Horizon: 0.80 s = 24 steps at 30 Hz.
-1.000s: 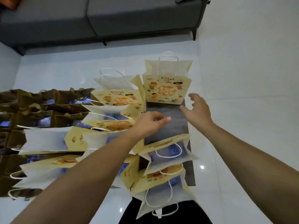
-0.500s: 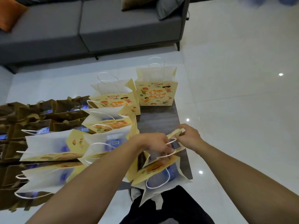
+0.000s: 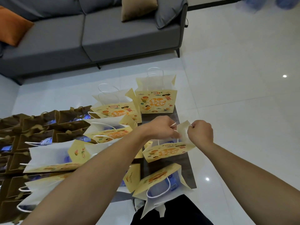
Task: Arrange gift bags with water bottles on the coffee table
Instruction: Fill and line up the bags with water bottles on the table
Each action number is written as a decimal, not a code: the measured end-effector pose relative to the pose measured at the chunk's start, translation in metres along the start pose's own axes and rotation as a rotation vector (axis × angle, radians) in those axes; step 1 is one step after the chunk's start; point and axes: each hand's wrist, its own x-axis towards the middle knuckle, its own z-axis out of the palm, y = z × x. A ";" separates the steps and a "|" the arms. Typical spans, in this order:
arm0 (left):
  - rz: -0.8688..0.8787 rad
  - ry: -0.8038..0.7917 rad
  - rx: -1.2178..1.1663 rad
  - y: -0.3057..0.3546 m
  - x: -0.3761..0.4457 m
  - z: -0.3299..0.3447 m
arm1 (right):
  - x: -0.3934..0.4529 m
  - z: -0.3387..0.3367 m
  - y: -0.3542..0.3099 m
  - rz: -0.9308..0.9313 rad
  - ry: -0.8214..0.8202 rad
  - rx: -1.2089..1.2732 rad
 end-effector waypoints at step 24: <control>-0.062 0.314 0.312 -0.025 0.074 -0.046 | 0.113 -0.018 -0.140 -0.516 0.020 0.048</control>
